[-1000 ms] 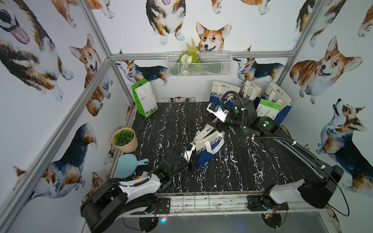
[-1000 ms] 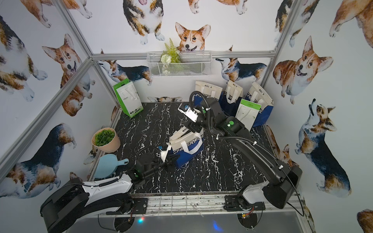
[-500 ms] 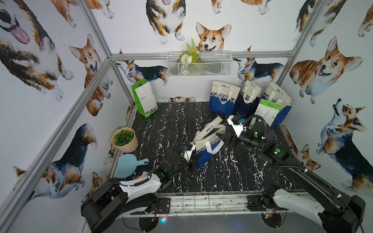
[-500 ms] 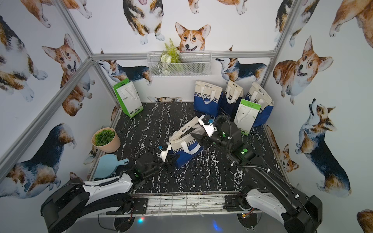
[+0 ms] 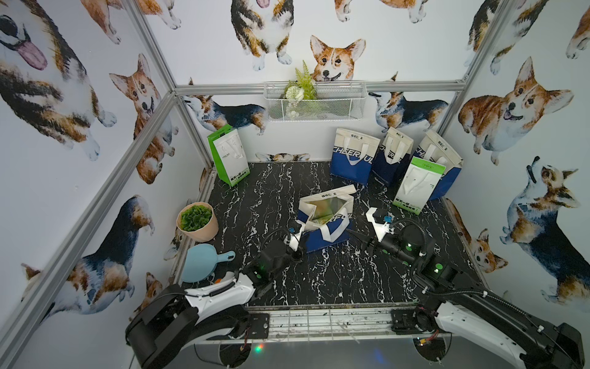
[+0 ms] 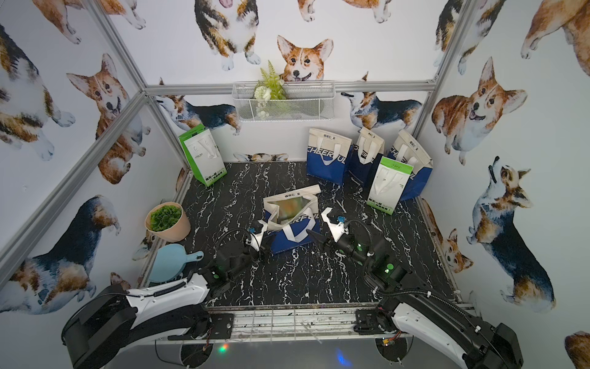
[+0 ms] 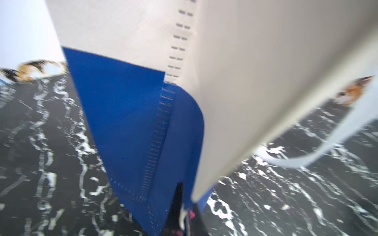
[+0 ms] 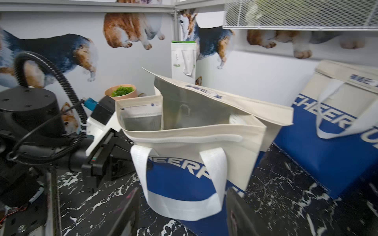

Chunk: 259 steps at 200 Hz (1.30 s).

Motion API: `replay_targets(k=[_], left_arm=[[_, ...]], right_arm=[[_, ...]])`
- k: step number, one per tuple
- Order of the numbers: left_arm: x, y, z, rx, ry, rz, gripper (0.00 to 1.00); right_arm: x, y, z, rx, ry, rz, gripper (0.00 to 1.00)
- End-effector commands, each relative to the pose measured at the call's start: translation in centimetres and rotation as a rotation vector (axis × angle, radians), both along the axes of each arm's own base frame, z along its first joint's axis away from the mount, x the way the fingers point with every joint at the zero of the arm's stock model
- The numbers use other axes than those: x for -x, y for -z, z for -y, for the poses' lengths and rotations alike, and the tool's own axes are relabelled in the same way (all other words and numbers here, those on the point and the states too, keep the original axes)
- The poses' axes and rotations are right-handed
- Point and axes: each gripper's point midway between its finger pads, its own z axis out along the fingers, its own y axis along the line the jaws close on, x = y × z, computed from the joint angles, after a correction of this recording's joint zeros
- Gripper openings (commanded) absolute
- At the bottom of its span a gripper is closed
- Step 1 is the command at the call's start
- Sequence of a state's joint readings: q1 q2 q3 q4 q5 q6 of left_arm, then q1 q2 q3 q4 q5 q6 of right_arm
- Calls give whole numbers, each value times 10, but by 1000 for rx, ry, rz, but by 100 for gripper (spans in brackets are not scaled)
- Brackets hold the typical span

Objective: Open the takeout bag
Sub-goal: Move the takeout bag to the center of the board.

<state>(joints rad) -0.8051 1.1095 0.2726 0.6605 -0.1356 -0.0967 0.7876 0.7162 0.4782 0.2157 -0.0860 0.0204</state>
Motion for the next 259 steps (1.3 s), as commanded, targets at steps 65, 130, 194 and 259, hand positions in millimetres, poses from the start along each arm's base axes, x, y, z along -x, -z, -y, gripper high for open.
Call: replay_targets(k=[65, 130, 194, 259], left_arm=[[-100, -33, -38, -36, -134, 117, 0], [-194, -12, -81, 82, -219, 88, 0], [-242, -21, -110, 206, -261, 119, 0], [-306, -41, -162, 249, -363, 172, 0]], right_arm=[[-30, 10, 27, -1, 234, 44, 67], [-32, 17, 28, 15, 247, 41, 67], [-31, 21, 23, 14, 224, 30, 67], [-32, 25, 19, 24, 211, 25, 67]])
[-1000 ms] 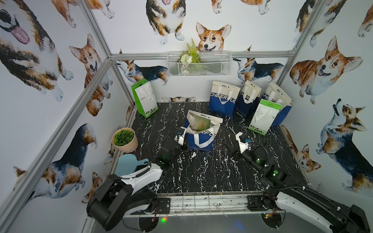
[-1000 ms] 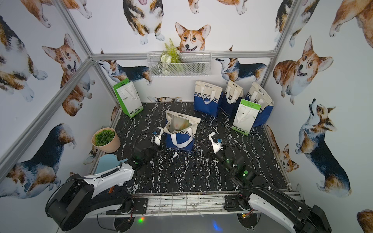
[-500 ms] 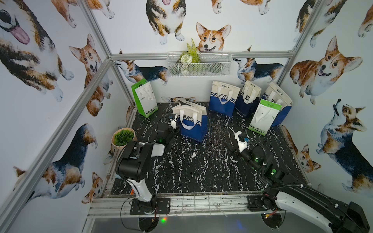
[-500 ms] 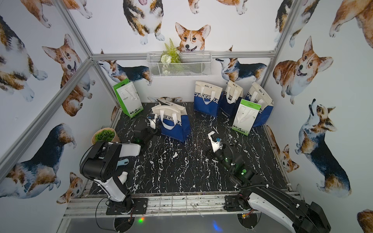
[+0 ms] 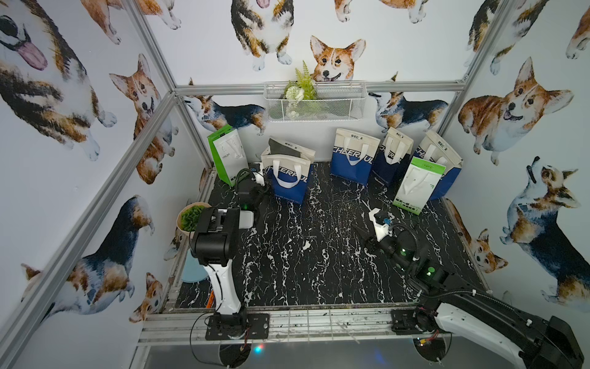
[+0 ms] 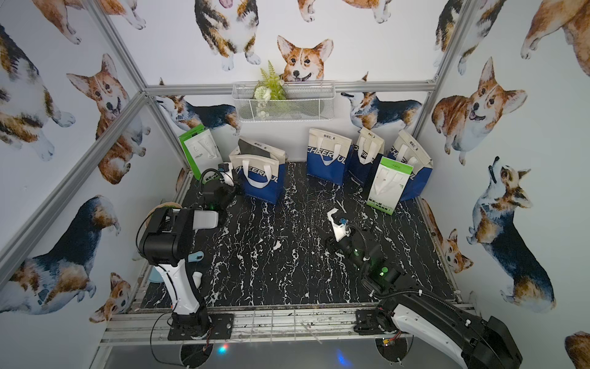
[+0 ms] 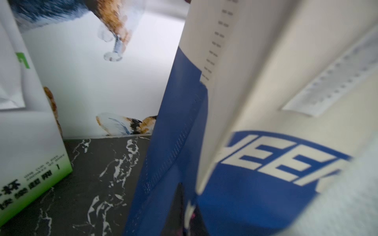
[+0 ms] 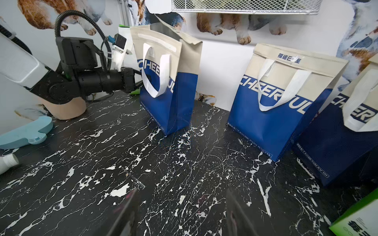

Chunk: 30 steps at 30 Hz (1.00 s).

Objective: Open the takeout bag
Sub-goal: Move the takeout bag to the center of the board.

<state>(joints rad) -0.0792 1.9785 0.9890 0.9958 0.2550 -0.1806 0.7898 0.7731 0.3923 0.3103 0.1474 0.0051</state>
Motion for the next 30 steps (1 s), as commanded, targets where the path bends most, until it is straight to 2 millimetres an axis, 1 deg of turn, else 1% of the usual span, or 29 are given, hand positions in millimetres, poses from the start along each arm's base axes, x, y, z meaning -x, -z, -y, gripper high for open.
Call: replay_targets(k=[1, 4, 7, 10, 13, 17, 22, 25, 30], left_arm=[[-21, -21, -16, 25, -20, 81, 0], [-38, -25, -35, 21, -54, 96, 0], [-56, -24, -54, 38, -60, 95, 0], [-68, -29, -71, 64, -78, 113, 0], [-80, -30, -75, 70, -68, 121, 0], [-94, -22, -79, 96, -60, 111, 0], [-103, -11, -91, 116, -69, 87, 0], [-110, -9, -102, 152, -60, 74, 0], [-112, -4, -114, 181, -75, 70, 0]], right_arm=[[-1, -12, -5, -39, -16, 31, 67], [-2, -9, -6, -33, -18, 24, 68], [-1, -8, -9, -38, -32, 16, 68], [0, -8, -11, -39, -44, 10, 68], [0, -9, -11, -39, -45, 10, 68], [1, -9, -13, -39, -54, 6, 68], [1, -9, -13, -41, -54, 7, 68], [0, -7, -14, -34, -58, 2, 68], [-1, -3, -16, -22, -59, -7, 68]])
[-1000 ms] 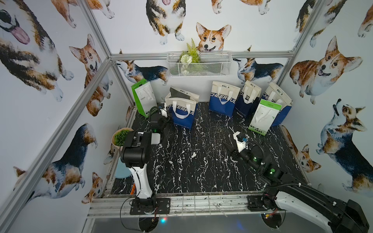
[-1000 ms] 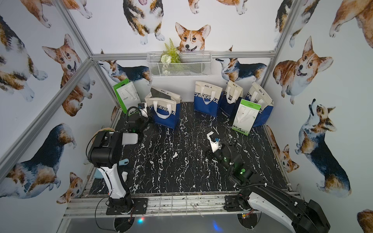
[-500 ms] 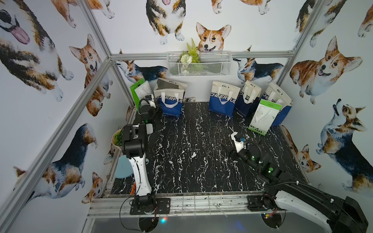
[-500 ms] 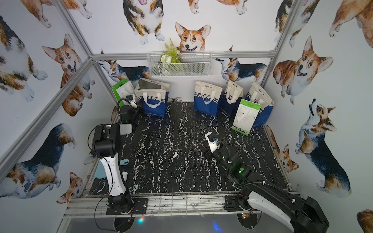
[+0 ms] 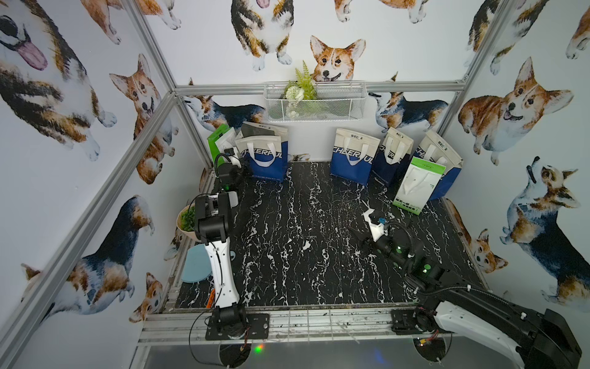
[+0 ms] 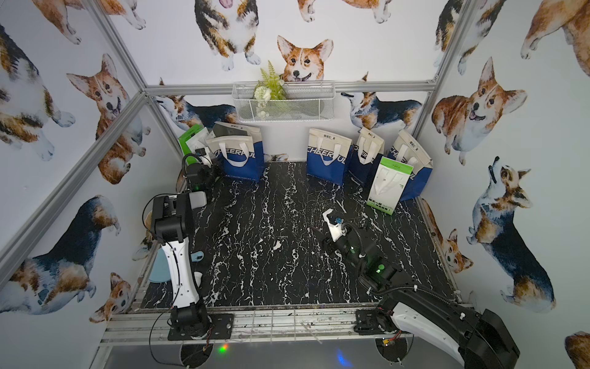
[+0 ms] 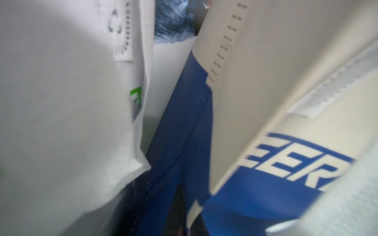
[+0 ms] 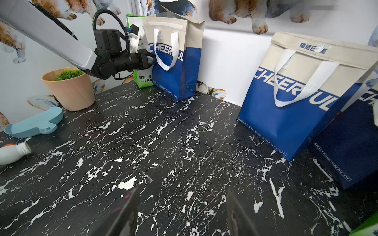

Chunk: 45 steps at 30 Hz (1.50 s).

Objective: Open the takeout bag
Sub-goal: Move the takeout bag to the center of the board.

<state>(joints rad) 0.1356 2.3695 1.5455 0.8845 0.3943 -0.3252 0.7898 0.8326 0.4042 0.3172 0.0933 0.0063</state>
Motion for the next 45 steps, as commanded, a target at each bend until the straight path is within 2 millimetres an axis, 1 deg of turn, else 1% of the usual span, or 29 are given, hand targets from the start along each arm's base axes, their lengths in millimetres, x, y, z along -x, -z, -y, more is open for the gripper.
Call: replay_targets(k=[1, 7, 8, 11, 12, 14, 15, 17, 18, 21, 22, 27, 28, 30, 31, 32, 33, 34, 35, 36, 39, 40, 42, 43, 44, 45], left_arm=[[0, -13, -9, 49, -12, 58, 0], [5, -13, -13, 86, -30, 60, 0], [7, -12, -15, 91, -43, 57, 4], [16, -7, -18, 115, -73, 45, 31], [19, -5, -18, 130, -79, 41, 38], [28, 2, -16, 165, -90, 26, 49], [32, 4, -15, 182, -91, 21, 52], [45, 7, -13, 201, -116, 3, 64], [51, 9, -13, 193, -134, -7, 67], [77, 14, -22, 214, -225, -65, 68], [89, 14, -23, 227, -242, -82, 68], [129, -3, -6, 222, -249, -108, 68], [143, 6, -3, 234, -257, -149, 68], [164, 9, 7, 276, -251, -193, 68], [175, 10, 14, 298, -238, -205, 67], [188, 9, 29, 317, -191, -217, 65], [197, 6, 41, 329, -147, -227, 63], [214, 6, 54, 354, -112, -257, 61], [224, 6, 65, 359, -86, -278, 59], [237, 1, 87, 322, -21, -279, 57], [277, -9, 154, 186, 131, -299, 57], [291, -15, 174, 132, 172, -285, 57], [318, -21, 204, 54, 242, -252, 57], [328, -22, 212, 42, 262, -248, 57], [335, -21, 215, 46, 267, -247, 57], [344, -22, 222, 53, 301, -235, 57]], right_arm=[[-2, -14, -3, -43, -3, 27, 68], [0, -17, -3, -54, -9, 26, 68], [0, -18, -3, -57, -11, 24, 68], [3, -19, -7, -64, -31, 9, 68], [3, -20, -8, -68, -38, 7, 68], [5, -22, -9, -74, -52, 4, 68], [5, -22, -9, -75, -52, 4, 68], [5, -22, -9, -78, -49, 0, 68], [5, -23, -9, -77, -48, 0, 68], [7, -24, -9, -87, -54, -4, 67], [7, -25, -9, -92, -59, -6, 67], [8, -25, -10, -98, -59, -12, 67], [7, -23, -11, -94, -60, -15, 67], [5, -19, -11, -77, -52, -18, 67], [3, -17, -11, -69, -41, -20, 68], [-1, -13, -9, -64, -19, -31, 69], [-4, -9, -8, -66, 0, -49, 71], [-10, -4, -8, -69, 28, -82, 73], [-15, 0, -9, -64, 42, -123, 74], [-21, 10, -10, -39, 52, -186, 74], [-52, 42, -6, -9, 135, -338, 73], [-61, 50, -6, -18, 141, -369, 72], [-81, 58, -7, -28, 165, -391, 72], [-93, 62, -5, -13, 190, -405, 72], [-103, 65, -1, 4, 220, -422, 72], [-115, 65, 3, 11, 245, -429, 72]])
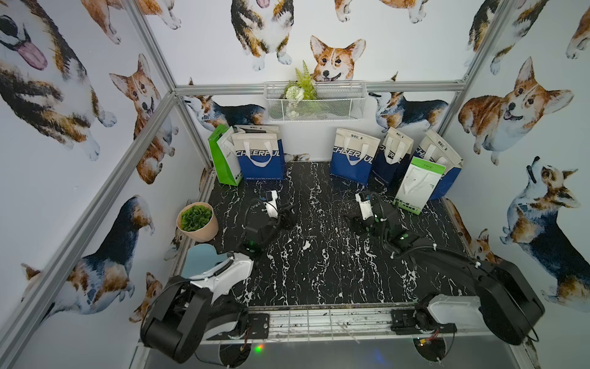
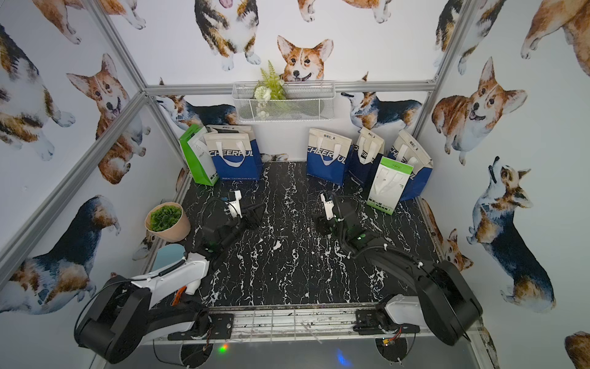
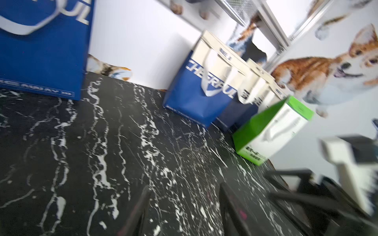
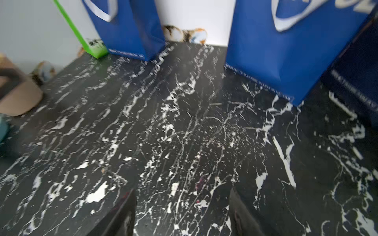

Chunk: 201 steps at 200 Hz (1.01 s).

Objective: Open the takeout bag
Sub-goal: Move the takeout bag to the center of the board.

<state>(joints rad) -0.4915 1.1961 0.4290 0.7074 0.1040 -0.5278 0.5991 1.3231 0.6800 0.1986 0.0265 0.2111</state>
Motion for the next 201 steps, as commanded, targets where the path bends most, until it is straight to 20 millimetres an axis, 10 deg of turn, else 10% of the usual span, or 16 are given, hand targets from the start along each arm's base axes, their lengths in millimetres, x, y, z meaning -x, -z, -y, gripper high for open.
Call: replay_targets(k=[1, 78, 201], left_arm=[[24, 23, 5, -81, 12, -21, 57], [35, 25, 10, -142, 25, 9, 60], [27, 27, 18, -197, 44, 6, 61]], right_arm=[[-38, -4, 5, -20, 76, -47, 72], [-172, -48, 73, -96, 313, -21, 73], [-270, -40, 101, -175, 289, -71, 69]])
